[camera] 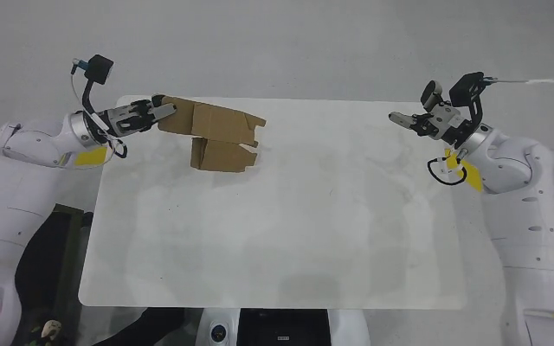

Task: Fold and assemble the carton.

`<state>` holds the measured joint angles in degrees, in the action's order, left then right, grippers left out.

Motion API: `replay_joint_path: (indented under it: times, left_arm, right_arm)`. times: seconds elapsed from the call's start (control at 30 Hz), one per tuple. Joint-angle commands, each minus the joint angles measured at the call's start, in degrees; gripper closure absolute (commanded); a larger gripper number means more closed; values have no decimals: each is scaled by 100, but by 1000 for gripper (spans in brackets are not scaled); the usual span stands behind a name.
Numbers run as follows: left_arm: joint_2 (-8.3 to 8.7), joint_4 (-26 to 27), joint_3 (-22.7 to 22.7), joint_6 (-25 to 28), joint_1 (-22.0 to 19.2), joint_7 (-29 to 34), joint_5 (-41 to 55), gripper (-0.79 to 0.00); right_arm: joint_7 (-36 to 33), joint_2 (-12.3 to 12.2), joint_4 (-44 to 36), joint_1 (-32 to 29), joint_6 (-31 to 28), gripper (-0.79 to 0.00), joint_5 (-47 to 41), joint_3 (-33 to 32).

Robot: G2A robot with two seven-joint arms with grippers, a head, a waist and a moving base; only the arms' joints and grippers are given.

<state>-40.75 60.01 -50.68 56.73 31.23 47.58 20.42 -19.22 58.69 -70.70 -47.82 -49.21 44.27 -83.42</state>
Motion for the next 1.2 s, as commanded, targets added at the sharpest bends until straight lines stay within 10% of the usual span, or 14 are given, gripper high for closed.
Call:
replay_joint_path:
  times: [0.0,0.53,1.17]
  left_arm:
    - [-10,26,216,67,-122,-69,-61,0]
    - [-12,212,1263,127,-698,-129,124,0]
    - [-13,221,1258,99,-684,-155,116,0]
  right_arm:
    - [0,0,0,0,0,-785,0,0]
    - [0,0,0,0,0,-785,0,0]
    - [-4,2,-19,-33,48,-785,1,17]
